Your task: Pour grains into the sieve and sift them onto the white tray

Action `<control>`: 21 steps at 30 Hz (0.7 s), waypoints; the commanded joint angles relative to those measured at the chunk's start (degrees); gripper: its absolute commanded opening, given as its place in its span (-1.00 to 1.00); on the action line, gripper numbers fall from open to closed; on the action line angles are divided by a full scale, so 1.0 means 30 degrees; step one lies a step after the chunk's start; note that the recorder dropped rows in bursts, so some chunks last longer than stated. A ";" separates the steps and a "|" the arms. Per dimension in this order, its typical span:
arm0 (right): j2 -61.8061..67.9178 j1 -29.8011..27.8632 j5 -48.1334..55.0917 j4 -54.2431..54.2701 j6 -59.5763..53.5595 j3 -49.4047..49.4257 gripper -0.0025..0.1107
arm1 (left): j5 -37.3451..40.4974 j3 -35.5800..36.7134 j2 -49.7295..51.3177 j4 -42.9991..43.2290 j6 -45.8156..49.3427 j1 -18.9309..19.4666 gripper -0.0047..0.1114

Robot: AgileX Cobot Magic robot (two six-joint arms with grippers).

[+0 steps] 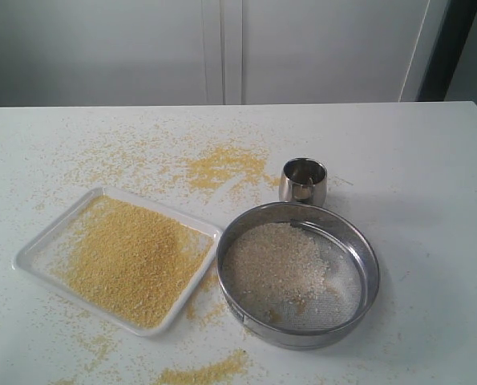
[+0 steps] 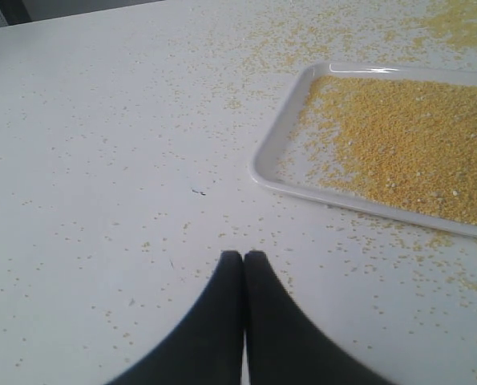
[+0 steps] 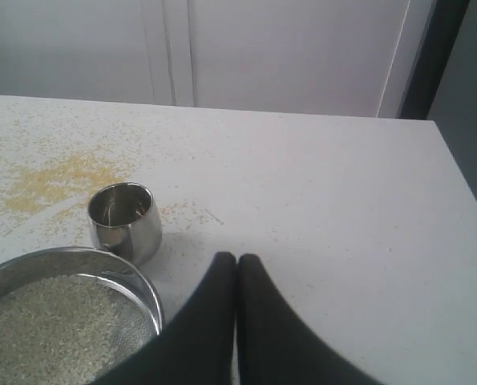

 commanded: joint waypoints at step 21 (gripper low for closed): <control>-0.6583 0.0031 0.0304 0.0056 -0.0676 0.5031 -0.96 | -0.0106 0.0096 -0.0078 -0.0226 0.0000 0.0051 -0.92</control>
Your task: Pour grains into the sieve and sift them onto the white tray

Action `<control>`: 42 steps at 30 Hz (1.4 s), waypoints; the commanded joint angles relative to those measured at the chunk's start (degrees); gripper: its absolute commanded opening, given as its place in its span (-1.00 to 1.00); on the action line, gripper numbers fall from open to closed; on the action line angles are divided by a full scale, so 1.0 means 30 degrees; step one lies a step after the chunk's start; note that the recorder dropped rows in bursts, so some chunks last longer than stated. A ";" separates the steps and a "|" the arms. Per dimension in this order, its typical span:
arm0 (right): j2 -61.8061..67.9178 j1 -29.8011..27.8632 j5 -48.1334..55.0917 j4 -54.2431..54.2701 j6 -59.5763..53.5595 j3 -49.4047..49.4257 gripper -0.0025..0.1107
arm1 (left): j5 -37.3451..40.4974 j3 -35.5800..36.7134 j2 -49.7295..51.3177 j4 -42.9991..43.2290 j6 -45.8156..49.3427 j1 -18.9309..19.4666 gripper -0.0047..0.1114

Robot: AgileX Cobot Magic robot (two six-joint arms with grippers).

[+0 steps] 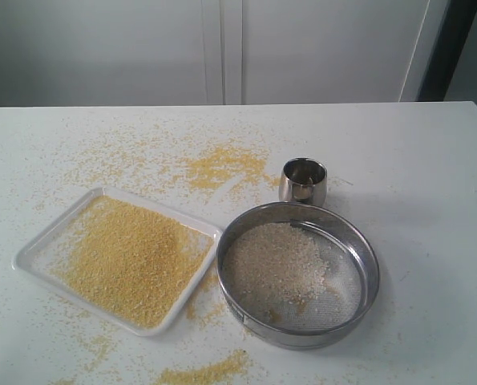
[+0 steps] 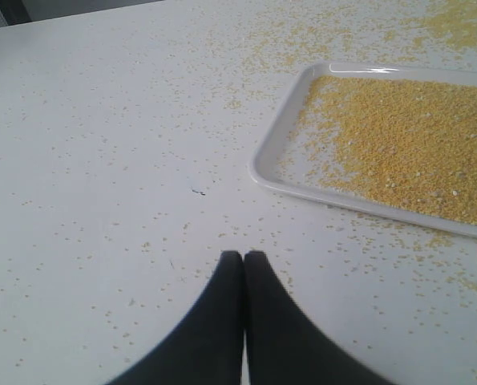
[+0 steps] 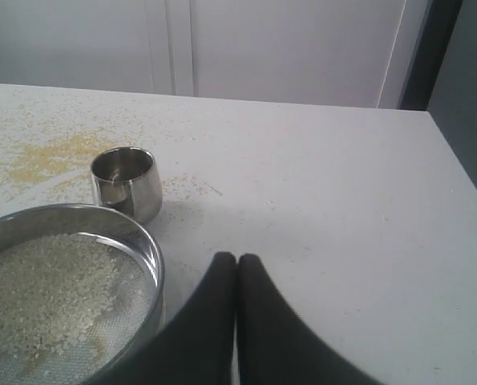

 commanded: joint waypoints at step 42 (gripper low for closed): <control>-0.5384 0.0001 -0.0510 0.0326 -0.0249 0.5057 -0.96 | -0.0106 0.0096 -0.0078 -0.0226 0.0000 0.0051 -0.92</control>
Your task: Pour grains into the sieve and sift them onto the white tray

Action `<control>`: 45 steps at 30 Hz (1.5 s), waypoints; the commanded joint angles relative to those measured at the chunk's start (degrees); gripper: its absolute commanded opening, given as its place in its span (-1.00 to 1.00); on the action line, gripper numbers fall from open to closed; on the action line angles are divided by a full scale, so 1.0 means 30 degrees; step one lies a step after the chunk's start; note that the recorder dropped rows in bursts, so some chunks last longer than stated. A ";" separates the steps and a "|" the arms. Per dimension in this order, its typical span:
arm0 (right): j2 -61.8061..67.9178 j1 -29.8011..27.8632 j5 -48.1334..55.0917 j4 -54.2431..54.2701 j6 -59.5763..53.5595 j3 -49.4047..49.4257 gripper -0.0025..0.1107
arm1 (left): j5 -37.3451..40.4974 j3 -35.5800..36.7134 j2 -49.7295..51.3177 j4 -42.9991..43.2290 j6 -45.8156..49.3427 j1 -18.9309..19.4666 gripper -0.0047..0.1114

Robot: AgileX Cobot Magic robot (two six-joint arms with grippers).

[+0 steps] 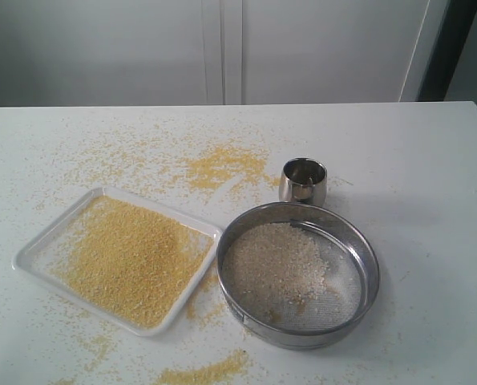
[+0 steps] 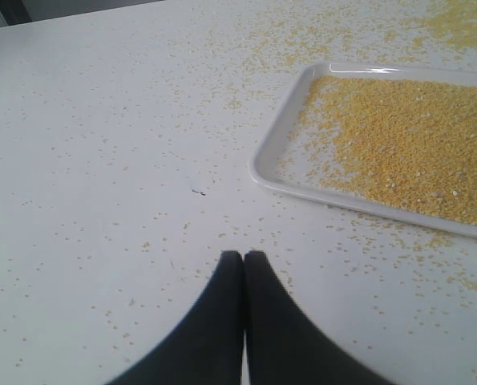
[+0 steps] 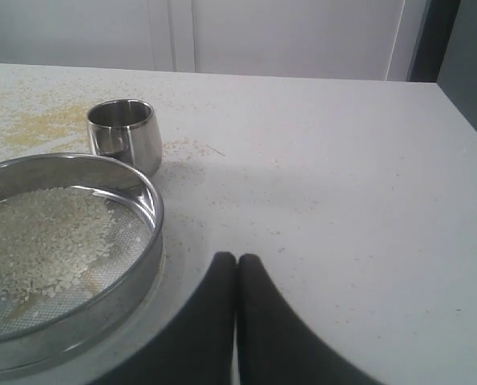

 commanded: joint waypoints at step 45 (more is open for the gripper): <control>-0.0104 0.0001 0.0541 0.0000 -0.0208 0.0088 -0.96 | -0.0106 0.0096 -0.0078 -0.0226 0.0000 0.0051 -0.92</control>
